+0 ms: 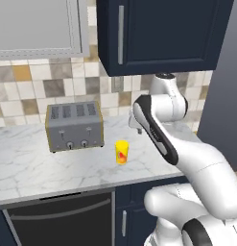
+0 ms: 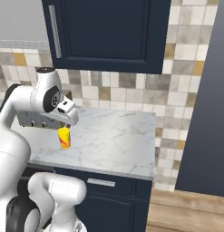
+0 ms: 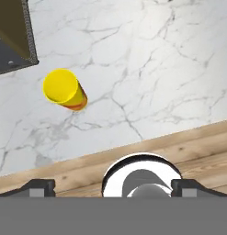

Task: Place the pitcher and cup on the dining counter for serving.

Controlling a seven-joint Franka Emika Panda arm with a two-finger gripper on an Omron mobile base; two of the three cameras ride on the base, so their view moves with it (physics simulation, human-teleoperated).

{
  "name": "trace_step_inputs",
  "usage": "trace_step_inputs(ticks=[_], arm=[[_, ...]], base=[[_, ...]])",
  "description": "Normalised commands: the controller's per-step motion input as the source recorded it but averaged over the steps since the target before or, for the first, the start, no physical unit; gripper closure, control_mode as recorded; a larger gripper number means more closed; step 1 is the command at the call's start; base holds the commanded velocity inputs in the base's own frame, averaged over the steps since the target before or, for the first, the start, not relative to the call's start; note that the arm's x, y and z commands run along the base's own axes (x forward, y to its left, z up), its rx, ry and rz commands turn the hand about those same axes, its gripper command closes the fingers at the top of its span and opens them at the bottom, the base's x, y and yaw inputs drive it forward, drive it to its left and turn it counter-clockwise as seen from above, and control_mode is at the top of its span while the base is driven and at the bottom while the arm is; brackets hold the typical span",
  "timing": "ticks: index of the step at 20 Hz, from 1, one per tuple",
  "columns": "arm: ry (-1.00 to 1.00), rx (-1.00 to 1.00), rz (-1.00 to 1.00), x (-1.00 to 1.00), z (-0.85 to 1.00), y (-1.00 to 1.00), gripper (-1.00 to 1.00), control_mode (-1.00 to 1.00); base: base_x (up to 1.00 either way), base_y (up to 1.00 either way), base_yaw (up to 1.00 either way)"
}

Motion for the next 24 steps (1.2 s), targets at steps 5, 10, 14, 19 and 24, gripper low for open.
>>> trace_step_inputs(ticks=[5,10,14,19,24], arm=[[0.04,0.0,0.0,0.25,-0.59,0.18,-1.0,-1.0],[0.03,0.0,0.0,0.33,-0.43,0.24,-1.0,-1.0],[0.02,0.0,0.0,0.37,-0.36,0.17,-1.0,-1.0],[0.02,0.0,0.0,0.44,-0.29,0.03,-1.0,-1.0],[0.03,0.0,0.0,0.21,-0.44,0.0,-1.0,-1.0]], base=[[0.0,0.0,0.0],[0.0,0.0,0.0],[0.0,0.0,0.0],[0.0,0.0,0.0],[0.0,0.0,0.0]])
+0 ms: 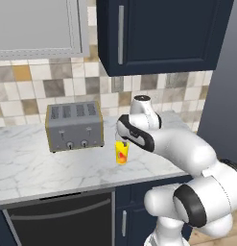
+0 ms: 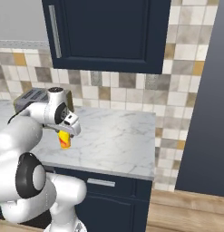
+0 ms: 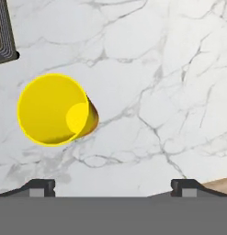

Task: Place the pitcher and cup on the dining counter for serving.

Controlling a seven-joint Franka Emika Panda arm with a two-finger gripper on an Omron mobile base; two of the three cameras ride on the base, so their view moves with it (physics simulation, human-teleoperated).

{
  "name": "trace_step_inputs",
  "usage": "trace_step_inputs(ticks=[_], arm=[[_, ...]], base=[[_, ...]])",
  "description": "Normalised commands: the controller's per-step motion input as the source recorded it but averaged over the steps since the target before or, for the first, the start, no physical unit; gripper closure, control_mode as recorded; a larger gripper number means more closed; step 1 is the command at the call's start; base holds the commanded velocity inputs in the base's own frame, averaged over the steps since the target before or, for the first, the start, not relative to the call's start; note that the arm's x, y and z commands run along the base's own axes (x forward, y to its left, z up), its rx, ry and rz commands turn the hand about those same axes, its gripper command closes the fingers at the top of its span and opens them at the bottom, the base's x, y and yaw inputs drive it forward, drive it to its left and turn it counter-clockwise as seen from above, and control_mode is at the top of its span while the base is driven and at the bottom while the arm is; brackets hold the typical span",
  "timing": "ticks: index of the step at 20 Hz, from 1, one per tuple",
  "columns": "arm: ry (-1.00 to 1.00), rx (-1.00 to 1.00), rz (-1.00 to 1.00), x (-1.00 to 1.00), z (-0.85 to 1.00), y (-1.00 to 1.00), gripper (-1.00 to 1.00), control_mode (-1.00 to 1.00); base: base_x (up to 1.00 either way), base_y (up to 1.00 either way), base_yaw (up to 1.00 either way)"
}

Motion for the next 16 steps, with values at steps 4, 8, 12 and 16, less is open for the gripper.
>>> trace_step_inputs(ticks=[4,8,12,16], arm=[[0.04,0.0,0.0,0.04,-0.5,0.0,-1.0,-1.0],[0.03,0.0,0.0,0.15,-0.38,0.0,-1.0,-1.0],[0.02,0.0,0.0,0.12,-0.26,0.0,-1.0,-1.0],[0.02,0.0,0.0,-0.04,0.15,0.0,-1.0,-1.0]], base=[[0.0,0.0,0.0],[0.0,0.0,0.0],[0.0,0.0,0.0],[0.0,0.0,0.0]])
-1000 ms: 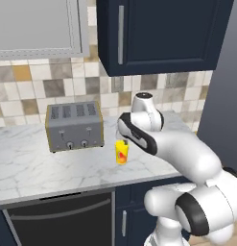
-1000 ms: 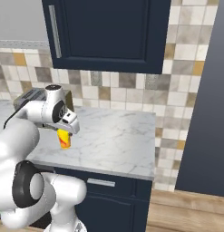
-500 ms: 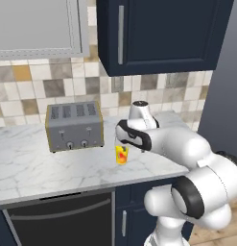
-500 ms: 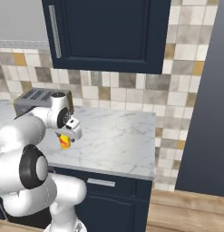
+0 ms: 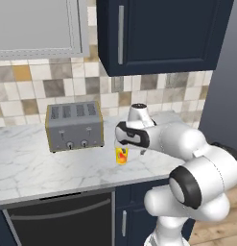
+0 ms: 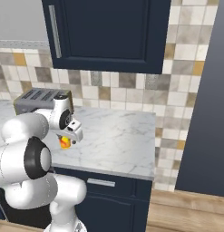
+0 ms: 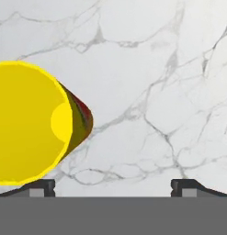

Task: Place the pitcher and cup on the dining counter for serving.

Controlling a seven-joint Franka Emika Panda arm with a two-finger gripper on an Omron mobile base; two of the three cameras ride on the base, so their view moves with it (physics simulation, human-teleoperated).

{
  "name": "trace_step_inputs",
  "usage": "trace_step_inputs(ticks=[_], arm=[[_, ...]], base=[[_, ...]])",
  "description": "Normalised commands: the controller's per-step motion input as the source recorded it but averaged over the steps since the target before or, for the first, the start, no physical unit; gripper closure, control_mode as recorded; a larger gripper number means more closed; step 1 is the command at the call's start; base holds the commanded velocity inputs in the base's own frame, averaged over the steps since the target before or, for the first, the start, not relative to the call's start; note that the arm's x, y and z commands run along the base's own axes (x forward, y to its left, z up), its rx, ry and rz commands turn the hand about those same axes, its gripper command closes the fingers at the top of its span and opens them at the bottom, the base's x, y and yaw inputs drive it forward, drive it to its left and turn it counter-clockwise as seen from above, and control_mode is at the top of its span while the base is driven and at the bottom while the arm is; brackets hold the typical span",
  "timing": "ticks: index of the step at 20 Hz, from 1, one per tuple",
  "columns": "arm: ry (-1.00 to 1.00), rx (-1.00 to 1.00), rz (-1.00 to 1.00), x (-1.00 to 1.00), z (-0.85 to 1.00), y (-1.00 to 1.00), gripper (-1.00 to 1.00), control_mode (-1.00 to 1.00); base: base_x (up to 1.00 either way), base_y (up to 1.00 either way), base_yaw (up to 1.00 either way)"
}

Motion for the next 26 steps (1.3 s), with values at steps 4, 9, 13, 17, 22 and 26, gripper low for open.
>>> trace_step_inputs(ticks=[4,9,13,17,22,26], arm=[[0.0,0.0,0.0,-0.06,0.49,0.0,-1.0,-1.0],[0.0,0.0,0.0,0.14,0.35,0.0,-1.0,-1.0],[0.0,0.0,0.0,0.49,0.01,0.01,-1.0,-1.0],[0.0,0.0,0.0,0.6,-0.14,0.05,-1.0,-1.0],[0.0,0.0,0.0,0.25,-0.3,0.02,-1.0,-1.0],[0.0,0.0,0.0,0.0,-0.56,0.0,-1.0,-1.0]], base=[[0.0,0.0,0.0],[0.0,0.0,0.0],[0.0,0.0,0.0],[0.0,0.0,0.0],[0.0,0.0,0.0],[0.0,0.0,0.0]])
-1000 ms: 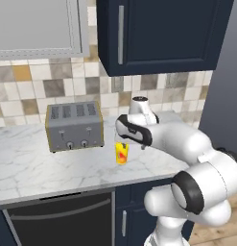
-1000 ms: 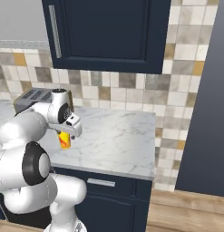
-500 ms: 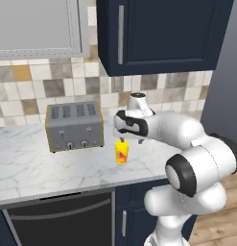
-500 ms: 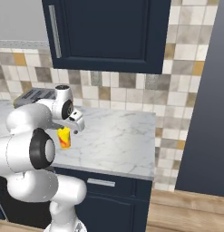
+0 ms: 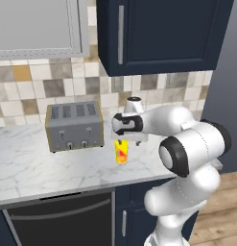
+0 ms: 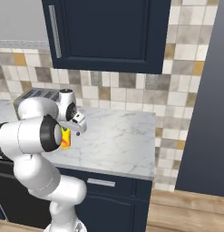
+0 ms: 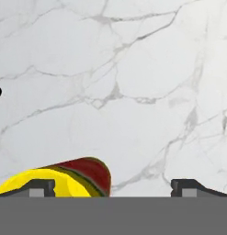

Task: Place the pitcher and cup on the dining counter for serving.

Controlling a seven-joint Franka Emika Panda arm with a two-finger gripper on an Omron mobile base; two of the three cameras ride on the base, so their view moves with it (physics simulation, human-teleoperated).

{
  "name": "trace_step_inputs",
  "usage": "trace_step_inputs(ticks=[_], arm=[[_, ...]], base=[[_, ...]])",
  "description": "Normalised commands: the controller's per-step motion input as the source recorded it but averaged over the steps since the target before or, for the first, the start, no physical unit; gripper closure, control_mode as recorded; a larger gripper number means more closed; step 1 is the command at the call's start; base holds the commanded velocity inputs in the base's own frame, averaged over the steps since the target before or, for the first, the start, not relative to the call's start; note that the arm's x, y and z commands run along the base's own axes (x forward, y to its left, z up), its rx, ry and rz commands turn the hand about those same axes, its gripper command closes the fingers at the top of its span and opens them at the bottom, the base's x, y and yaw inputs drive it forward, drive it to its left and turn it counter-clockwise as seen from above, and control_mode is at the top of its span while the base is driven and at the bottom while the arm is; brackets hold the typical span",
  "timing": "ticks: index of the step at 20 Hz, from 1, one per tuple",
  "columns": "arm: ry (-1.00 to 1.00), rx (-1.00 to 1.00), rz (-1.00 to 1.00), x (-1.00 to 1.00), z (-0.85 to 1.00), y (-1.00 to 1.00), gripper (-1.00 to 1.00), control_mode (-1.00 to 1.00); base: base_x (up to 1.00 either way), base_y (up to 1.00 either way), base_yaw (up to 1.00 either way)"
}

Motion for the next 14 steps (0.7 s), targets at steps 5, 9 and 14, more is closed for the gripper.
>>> trace_step_inputs(ticks=[5,9,14], arm=[[0.0,0.0,0.0,0.03,-0.55,0.0,-1.0,-1.0],[0.0,0.0,0.0,0.01,-0.45,0.0,-1.0,-1.0],[0.0,-0.01,0.01,-0.07,-0.25,0.0,1.0,-1.0]], base=[[0.0,0.0,0.0],[0.0,0.0,0.0],[0.0,0.0,0.0]])
